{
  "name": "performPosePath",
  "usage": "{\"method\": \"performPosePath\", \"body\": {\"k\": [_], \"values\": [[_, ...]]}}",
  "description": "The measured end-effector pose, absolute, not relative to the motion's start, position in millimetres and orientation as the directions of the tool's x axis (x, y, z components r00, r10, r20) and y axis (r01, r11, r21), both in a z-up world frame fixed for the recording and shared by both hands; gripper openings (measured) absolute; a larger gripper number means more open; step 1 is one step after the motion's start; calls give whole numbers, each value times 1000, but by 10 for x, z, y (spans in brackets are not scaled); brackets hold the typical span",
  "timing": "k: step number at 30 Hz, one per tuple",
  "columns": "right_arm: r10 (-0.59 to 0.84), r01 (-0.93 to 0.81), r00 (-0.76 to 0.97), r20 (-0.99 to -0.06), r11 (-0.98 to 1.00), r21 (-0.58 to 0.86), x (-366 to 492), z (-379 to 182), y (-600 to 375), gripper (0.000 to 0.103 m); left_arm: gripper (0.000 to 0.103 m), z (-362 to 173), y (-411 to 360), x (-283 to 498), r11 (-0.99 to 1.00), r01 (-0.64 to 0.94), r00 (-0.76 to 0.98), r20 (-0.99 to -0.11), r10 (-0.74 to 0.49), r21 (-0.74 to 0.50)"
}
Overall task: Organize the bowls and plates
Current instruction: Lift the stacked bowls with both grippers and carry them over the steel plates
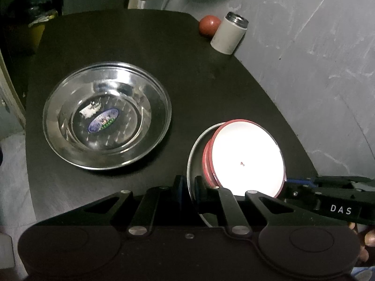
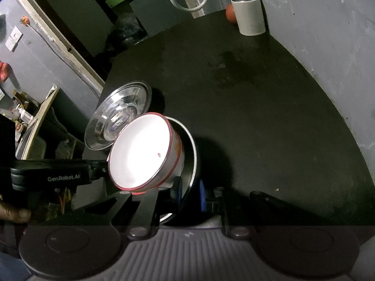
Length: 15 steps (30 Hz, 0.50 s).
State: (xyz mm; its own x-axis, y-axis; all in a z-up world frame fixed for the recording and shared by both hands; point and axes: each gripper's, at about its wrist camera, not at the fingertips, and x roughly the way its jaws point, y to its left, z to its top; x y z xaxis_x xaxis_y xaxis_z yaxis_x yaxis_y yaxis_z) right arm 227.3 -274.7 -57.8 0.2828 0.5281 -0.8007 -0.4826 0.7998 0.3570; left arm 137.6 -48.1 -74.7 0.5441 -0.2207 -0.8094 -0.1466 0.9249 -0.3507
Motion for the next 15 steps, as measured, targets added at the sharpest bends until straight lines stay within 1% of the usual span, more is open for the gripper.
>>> {"method": "performPosePath", "body": {"k": [7,15], "values": [[544,-487,295,-785,793,367,2291,-509,-2750,17,10,-671,-412,1424,918,-147,557,-798,-231,-368],[564,-500,309,-765,781,374,2349,-413,-2708,17,9,-563,-319,1425,918,-157,582,-785,-211,-363]]}}
